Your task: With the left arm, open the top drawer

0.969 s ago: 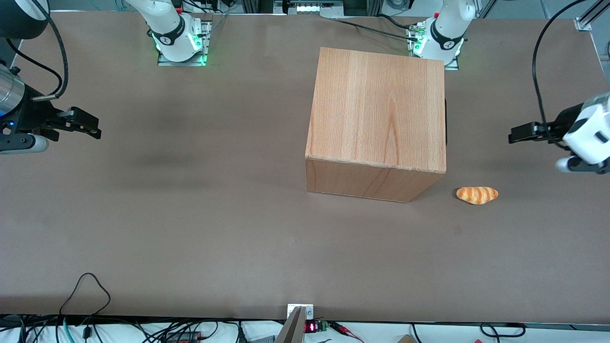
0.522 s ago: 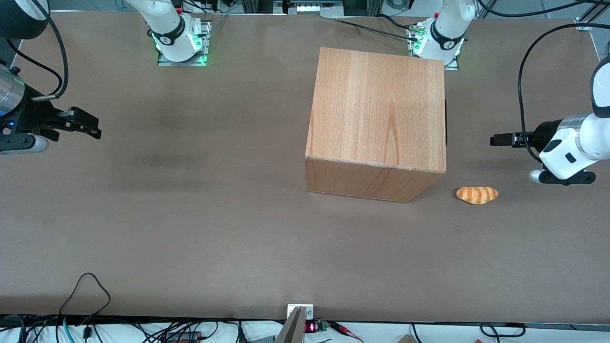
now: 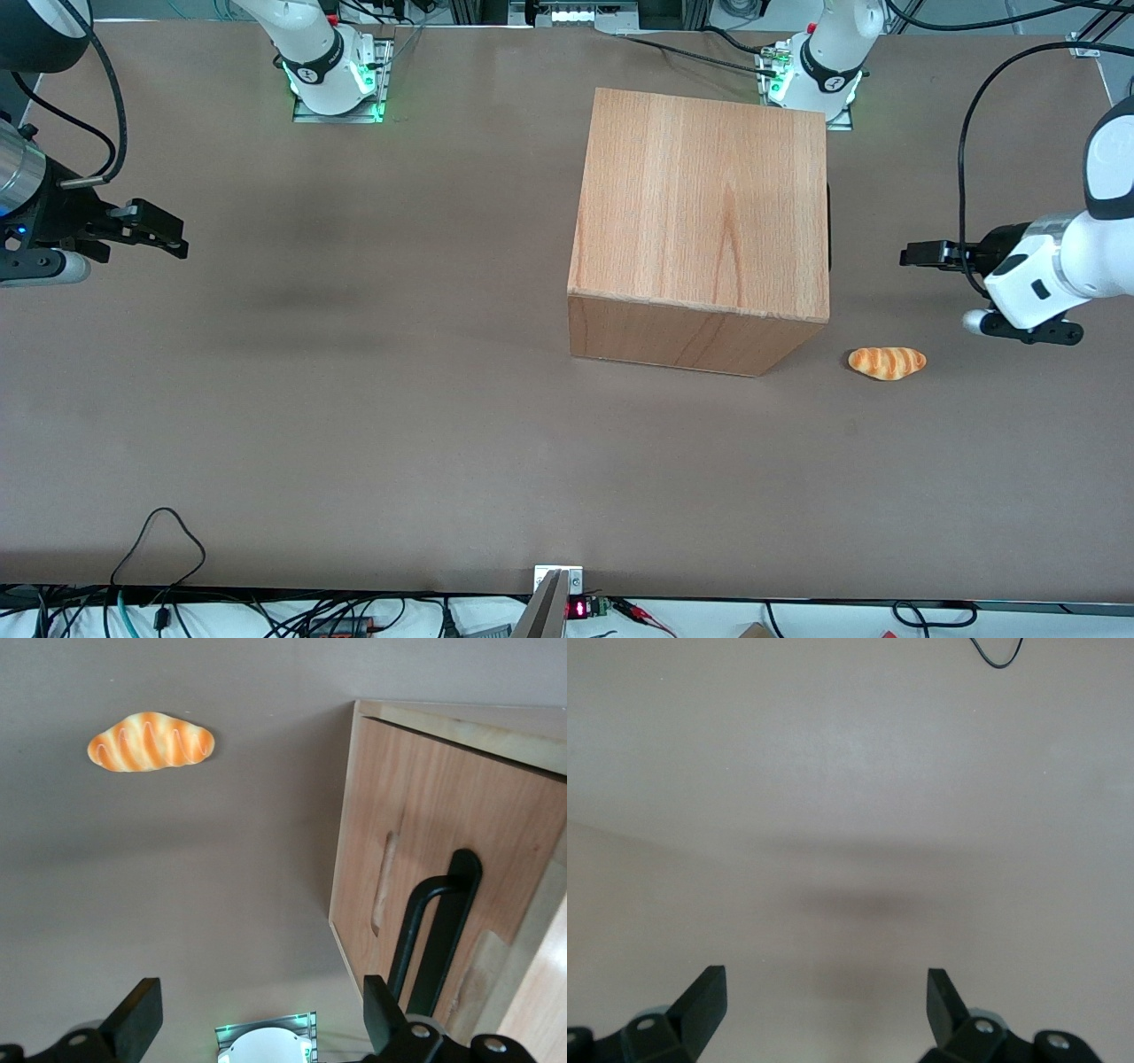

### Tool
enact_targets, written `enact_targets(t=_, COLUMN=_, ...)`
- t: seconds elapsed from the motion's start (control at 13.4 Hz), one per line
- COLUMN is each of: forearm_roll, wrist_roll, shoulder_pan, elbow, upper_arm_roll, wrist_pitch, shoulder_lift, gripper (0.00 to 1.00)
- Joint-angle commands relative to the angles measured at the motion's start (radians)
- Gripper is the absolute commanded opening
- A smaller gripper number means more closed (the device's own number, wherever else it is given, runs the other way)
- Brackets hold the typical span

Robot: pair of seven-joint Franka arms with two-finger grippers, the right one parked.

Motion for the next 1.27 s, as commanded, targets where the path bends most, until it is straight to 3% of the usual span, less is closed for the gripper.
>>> enact_targets(t=0.0, forearm_roll=-0.024, wrist_roll=0.037, shoulder_pan=0.001, elbow=-0.021, upper_arm_roll=0.003, wrist_pitch=-0.013, shoulder_lift=-0.015, gripper=1.00)
enact_targets(t=0.37, forearm_roll=-0.029, wrist_roll=0.075, shoulder_pan=-0.013, elbow=-0.111, upper_arm_roll=0.001, wrist_pitch=0.037, shoulder_lift=-0.043, gripper=1.00)
enact_targets(t=0.52, forearm_roll=-0.070, wrist_roll=0.171, shoulder_pan=-0.008, elbow=-0.180, upper_arm_roll=0.003, wrist_pitch=0.079, shoulder_lift=-0.067, gripper=1.00)
enact_targets(t=0.75, forearm_roll=-0.078, wrist_roll=0.181, shoulder_pan=-0.013, elbow=-0.306, upper_arm_roll=0.001, wrist_pitch=0.148, shoulder_lift=-0.133, gripper=1.00)
enact_targets(t=1.04, forearm_roll=-0.168, wrist_roll=0.181, shoulder_pan=-0.010, elbow=-0.392, upper_arm_roll=0.003, wrist_pitch=0.154, shoulder_lift=-0.144, gripper=1.00)
enact_targets(t=1.19, forearm_roll=-0.179, wrist_roll=0.181, shoulder_pan=-0.016, elbow=-0.395, upper_arm_roll=0.001, wrist_pitch=0.158, shoulder_lift=-0.141, gripper=1.00)
